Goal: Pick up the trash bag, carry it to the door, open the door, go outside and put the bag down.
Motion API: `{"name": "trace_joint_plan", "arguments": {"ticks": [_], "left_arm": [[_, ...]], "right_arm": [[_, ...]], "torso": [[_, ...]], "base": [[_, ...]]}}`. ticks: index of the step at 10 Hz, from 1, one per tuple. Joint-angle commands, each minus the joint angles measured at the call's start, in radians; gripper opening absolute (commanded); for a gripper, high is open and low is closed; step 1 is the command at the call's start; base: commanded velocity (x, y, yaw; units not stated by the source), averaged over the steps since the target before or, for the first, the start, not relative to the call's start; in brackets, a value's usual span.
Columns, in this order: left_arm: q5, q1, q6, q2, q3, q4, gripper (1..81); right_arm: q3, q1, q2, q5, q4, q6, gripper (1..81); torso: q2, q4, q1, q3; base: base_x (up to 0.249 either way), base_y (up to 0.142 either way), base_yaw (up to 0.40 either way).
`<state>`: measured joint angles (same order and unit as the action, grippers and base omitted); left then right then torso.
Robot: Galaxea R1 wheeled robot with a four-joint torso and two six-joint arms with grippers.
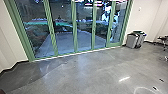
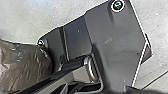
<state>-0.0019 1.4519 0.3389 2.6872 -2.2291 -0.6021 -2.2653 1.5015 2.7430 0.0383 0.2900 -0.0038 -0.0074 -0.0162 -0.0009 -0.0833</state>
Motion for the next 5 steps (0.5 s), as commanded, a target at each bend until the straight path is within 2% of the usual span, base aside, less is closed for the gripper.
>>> {"name": "trace_joint_plan", "arguments": {"ticks": [1, 5], "left_arm": [[0.076, -0.046, 0.003, -0.018, 0.008, 0.005, 1.0], [0.076, -0.046, 0.003, -0.019, 0.008, 0.005, 1.0]], "right_arm": [[0.011, -0.045, -0.021, -0.066, -0.014, -0.005, 81.1], [0.011, -0.046, -0.021, -0.069, -0.014, -0.005, 81.1]], "torso": [[0.000, 0.000, 0.001, 0.000], [0.000, 0.000, 0.001, 0.000]], "base": [[0.000, 0.000, -0.234], [0.000, 0.000, -0.167]]}}
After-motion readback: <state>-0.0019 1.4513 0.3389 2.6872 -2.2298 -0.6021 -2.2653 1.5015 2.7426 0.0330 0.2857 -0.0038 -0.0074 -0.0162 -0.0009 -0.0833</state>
